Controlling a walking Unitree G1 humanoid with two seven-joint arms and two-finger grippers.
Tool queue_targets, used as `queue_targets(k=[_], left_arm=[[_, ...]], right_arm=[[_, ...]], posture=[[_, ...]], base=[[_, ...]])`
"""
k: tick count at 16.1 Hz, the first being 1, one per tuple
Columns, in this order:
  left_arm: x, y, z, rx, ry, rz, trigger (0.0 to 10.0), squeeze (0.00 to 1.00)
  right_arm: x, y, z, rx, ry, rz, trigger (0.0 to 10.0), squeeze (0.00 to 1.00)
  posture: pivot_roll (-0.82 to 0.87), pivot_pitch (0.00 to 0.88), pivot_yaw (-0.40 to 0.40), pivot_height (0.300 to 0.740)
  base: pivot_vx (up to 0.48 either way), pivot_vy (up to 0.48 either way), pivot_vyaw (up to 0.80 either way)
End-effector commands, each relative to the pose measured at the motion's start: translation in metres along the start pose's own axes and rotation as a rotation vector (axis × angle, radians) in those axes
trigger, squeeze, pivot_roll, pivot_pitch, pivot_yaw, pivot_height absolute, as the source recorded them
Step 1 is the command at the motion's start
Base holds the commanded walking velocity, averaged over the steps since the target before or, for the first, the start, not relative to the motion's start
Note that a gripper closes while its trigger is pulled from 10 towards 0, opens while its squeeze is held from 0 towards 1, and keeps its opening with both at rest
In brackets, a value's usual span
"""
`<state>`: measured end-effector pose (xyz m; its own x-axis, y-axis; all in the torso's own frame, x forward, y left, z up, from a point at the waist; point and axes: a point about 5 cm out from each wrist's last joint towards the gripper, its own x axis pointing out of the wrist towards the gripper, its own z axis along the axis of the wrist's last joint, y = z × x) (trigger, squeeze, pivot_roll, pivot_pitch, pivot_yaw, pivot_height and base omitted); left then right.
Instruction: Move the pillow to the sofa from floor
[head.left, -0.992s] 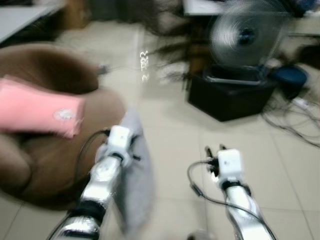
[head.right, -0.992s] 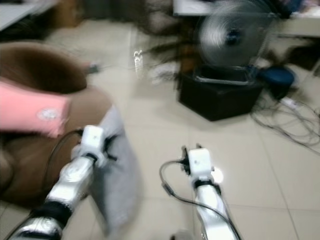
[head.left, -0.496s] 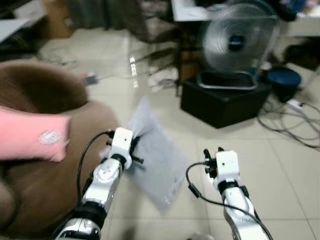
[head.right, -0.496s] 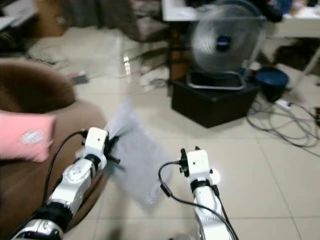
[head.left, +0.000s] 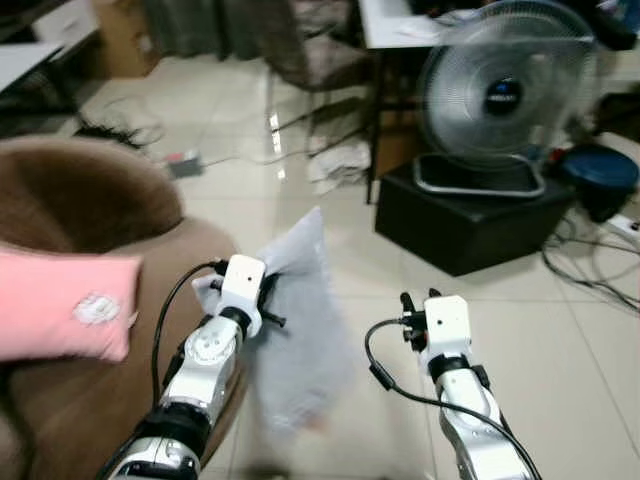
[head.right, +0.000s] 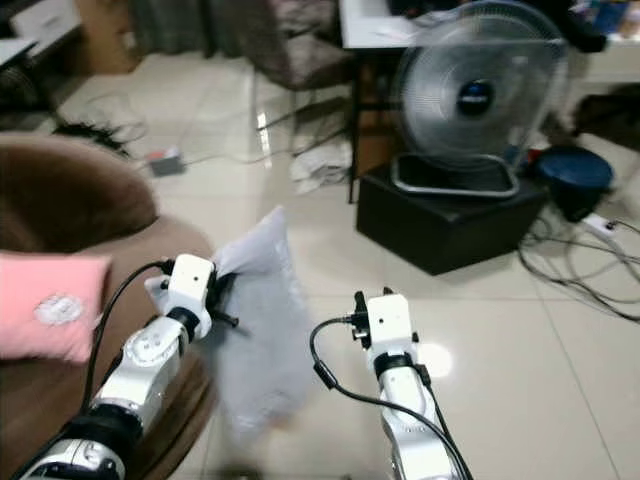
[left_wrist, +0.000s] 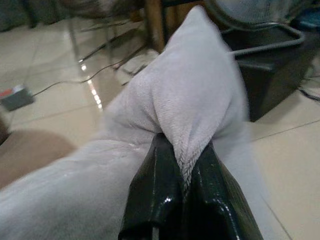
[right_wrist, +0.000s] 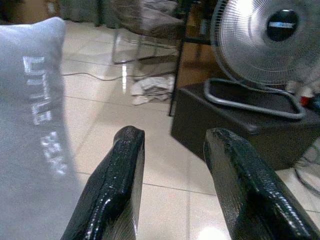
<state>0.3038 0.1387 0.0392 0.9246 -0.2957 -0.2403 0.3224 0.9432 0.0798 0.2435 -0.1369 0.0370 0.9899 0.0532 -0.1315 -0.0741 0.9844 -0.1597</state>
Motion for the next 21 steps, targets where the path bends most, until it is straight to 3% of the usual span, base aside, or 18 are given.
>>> queue_targets(k=[1,9,10,11,12,21], left_arm=[[0.0066,-0.0033,0.0181,0.024,-0.073,-0.016,0.0,0.0],[0.0057,-0.005,0.0161,0.034,-0.068,-0.034,0.0,0.0],[0.0056,-0.0041,0.0163,0.019,-0.073,-0.03,0.0,0.0],[0.0057,-0.0042,0.0167,0.011,-0.076,-0.033,0.0,0.0],[0.0058,-0.0036,0.0169,0.015,-0.076,-0.032,0.0,0.0],[0.0026,0.0006,0.0202,0.043,-0.106,-0.01,0.0,0.0]], right_arm=[[-0.0001,-0.0054,-0.0037,0.003,0.014,-0.02,10.0,0.0],[0.0027,-0.0033,-0.0047,0.019,0.006,-0.011,10.0,0.0],[0.003,-0.0022,-0.0043,0.011,0.007,0.006,10.0,0.26],[0.0034,-0.0022,-0.0039,-0.01,0.005,0.012,10.0,0.42],[0.0033,-0.0022,-0.004,0.004,0.006,0.008,10.0,0.47],[0.0063,-0.0038,-0.007,0.025,0.019,0.023,10.0,0.51]], posture=[[-0.03,0.017,0.065,0.74],[-0.02,0.009,0.069,0.74],[-0.02,0.004,0.069,0.74],[-0.02,0.004,0.069,0.74],[-0.02,0.001,0.068,0.74],[0.01,0.0,0.057,0.74]], base=[[0.48,0.0,0.0],[0.48,0.0,0.0],[0.48,0.0,0.8],[0.48,0.0,0.8],[0.48,0.0,0.8],[0.0,0.0,0.79]])
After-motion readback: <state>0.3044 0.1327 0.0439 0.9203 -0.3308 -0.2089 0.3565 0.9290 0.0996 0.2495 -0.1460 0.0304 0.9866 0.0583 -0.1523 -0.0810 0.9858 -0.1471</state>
